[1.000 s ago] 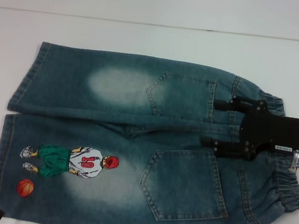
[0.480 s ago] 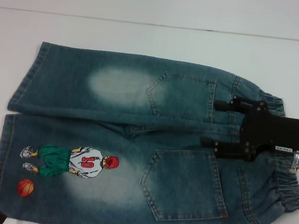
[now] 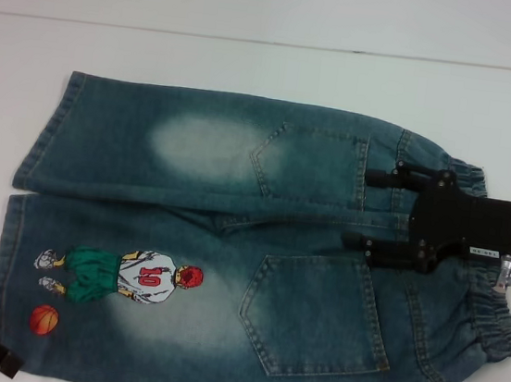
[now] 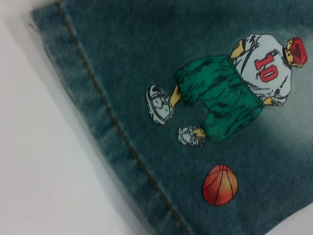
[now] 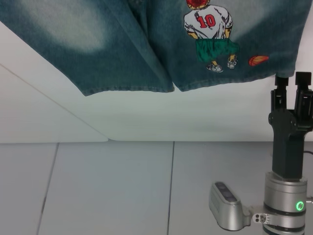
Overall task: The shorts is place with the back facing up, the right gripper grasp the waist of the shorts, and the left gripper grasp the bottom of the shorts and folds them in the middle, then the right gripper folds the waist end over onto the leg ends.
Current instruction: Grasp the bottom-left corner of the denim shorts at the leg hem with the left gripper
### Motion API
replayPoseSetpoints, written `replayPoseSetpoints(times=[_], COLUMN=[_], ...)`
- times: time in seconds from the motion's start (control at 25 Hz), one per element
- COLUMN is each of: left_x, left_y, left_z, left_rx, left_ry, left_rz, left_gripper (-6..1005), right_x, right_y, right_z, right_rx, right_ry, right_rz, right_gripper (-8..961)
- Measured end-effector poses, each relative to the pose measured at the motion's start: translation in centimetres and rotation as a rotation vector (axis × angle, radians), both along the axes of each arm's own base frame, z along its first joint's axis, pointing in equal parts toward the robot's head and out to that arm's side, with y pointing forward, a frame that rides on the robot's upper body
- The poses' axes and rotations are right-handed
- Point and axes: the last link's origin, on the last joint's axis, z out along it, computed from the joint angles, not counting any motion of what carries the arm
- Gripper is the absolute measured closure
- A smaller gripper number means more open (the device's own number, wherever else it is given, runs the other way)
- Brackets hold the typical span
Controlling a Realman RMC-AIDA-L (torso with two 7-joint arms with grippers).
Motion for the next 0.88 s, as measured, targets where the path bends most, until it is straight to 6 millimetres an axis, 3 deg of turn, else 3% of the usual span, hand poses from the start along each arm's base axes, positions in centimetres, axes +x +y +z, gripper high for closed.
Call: replayPoseSetpoints(times=[0.56, 0.88], left_x=[0.22, -0.24], left_y=[0.26, -0.26], left_z=[-0.60, 0.33], left_rx=[-0.001, 0.019], left_ry=[0.002, 0.014], left_rz=[-0.006, 0.032], left_gripper=[204, 303], right_x=[0.08, 0.04], right_y=[-0.18, -0.26], right_z=[0.11, 0.13], right_rx=[-0.005, -0.010], right_ry=[0.005, 0.009], right_rz=[0.000, 0.003], right_gripper=[75, 76])
